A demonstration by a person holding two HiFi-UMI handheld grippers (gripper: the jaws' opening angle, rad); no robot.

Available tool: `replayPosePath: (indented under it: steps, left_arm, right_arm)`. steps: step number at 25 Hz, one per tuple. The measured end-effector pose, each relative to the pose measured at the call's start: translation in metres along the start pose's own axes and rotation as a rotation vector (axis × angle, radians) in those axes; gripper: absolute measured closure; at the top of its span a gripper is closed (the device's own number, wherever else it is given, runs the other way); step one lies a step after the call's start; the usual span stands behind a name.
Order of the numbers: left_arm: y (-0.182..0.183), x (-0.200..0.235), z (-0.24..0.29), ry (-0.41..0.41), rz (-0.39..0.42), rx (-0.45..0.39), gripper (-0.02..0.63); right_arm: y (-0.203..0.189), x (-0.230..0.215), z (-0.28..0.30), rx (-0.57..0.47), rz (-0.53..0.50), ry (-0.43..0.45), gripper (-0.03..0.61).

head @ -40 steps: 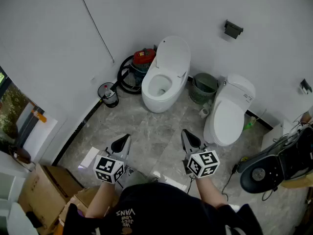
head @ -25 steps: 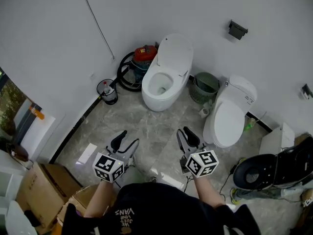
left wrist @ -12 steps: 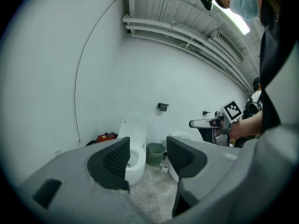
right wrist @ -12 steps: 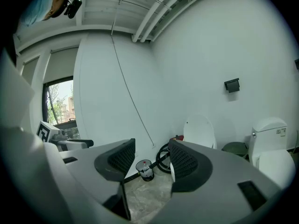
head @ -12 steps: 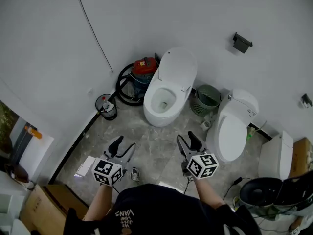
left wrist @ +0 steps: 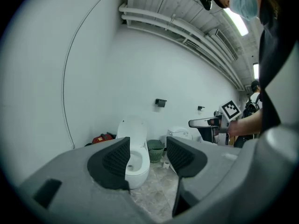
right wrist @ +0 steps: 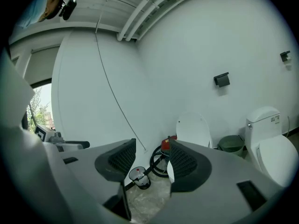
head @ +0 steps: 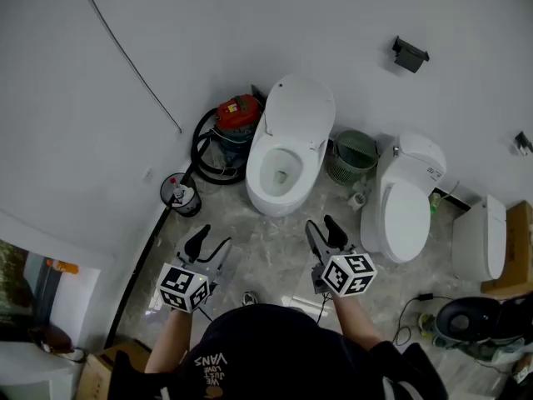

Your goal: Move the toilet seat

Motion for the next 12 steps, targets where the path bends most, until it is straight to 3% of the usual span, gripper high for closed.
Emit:
replayPosePath:
  steps: [6, 12]
  left_arm:
    - [0.0, 0.045, 0.022, -0.038, -0.037, 0.013, 0.374]
    - [0.003, 0.065, 0.074, -0.057, -0.061, 0.045, 0.376]
  right_arm:
    - [0.0, -0.002, 0.027, 0.013, 0.026, -0.065, 0.376]
    - [0.005, -0.035, 0.063, 0.054, 0.039, -0.088, 0.376]
Point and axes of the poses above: the fingertips, and each gripper's own axes: z forward along the fingers, x to its left, y out of its top, the point moved 7 cm from there along -z, backward along the fingers, and after that the axes turned 12 degrees about -y, right-handed, at the moved point
